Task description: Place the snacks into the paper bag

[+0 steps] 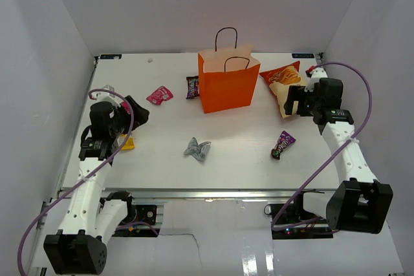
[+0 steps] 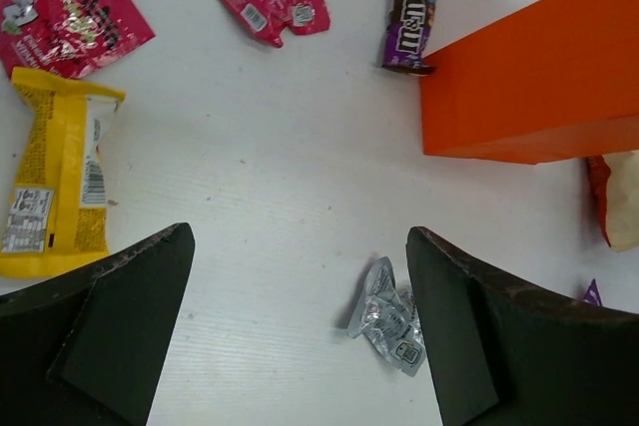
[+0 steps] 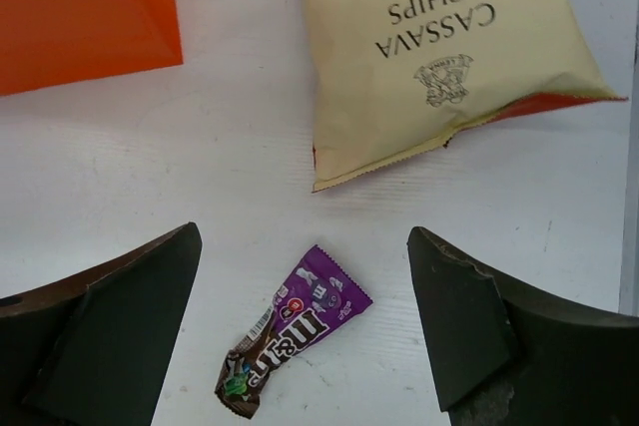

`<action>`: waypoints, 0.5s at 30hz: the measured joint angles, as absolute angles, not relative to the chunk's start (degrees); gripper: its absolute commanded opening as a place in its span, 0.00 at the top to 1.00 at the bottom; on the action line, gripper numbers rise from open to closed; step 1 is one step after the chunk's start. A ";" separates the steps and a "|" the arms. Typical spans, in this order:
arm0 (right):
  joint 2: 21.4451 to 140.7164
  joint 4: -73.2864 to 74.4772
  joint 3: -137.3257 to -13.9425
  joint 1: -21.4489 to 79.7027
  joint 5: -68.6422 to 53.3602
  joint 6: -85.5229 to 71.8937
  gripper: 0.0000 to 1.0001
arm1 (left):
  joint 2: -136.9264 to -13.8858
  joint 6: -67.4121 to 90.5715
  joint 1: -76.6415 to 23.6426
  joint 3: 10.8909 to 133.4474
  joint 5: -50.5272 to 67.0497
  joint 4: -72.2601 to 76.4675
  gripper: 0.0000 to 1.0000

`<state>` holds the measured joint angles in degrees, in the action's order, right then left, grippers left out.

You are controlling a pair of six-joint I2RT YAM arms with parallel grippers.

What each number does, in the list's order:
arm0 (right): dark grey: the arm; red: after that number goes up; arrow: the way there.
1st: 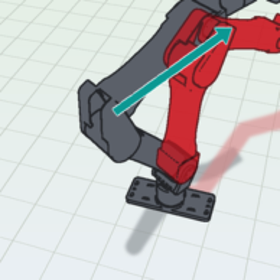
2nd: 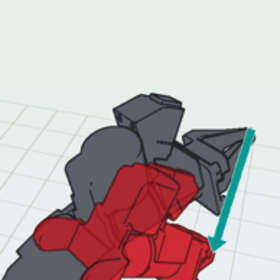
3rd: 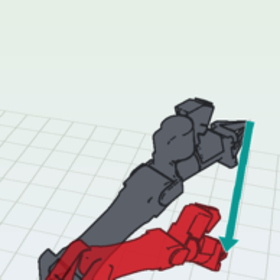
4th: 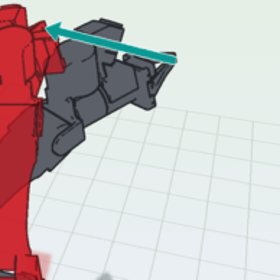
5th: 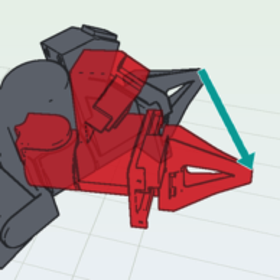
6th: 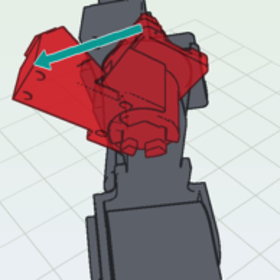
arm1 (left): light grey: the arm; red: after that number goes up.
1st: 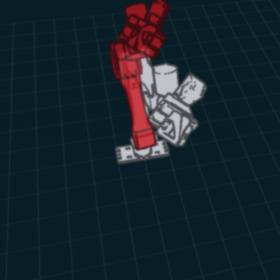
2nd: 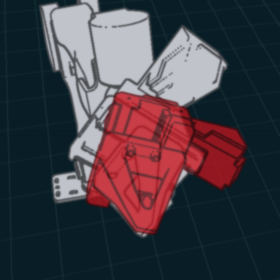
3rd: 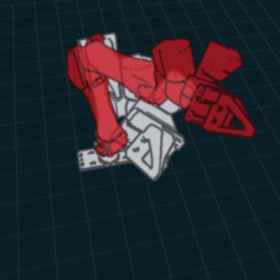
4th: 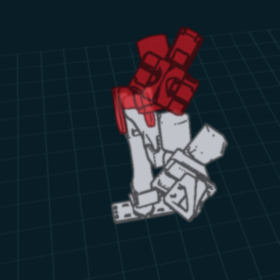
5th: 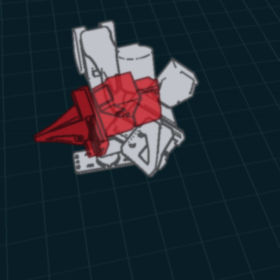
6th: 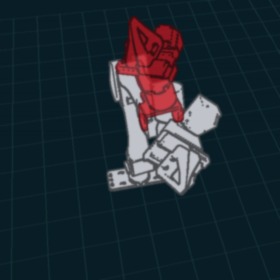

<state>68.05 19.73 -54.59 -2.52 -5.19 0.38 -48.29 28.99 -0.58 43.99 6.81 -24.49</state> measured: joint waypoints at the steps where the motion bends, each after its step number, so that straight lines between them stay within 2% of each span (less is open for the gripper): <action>1: 67.94 19.90 -54.87 -2.52 -6.79 1.54 0.10 | -48.60 29.15 -0.58 44.01 5.87 -25.26 0.02; 9: 67.37 28.27 -57.60 -0.67 -31.51 26.81 0.10 | -57.80 29.10 -0.58 49.67 -1.74 -31.94 0.02; 15: 71.13 34.52 -57.56 0.03 -40.14 35.03 0.10 | -68.27 26.76 -0.47 55.68 -6.15 -34.46 0.02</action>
<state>71.13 34.52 -57.56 0.03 -40.14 35.03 -68.27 26.76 -0.47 55.68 -6.15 -34.46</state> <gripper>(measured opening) 0.900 0.976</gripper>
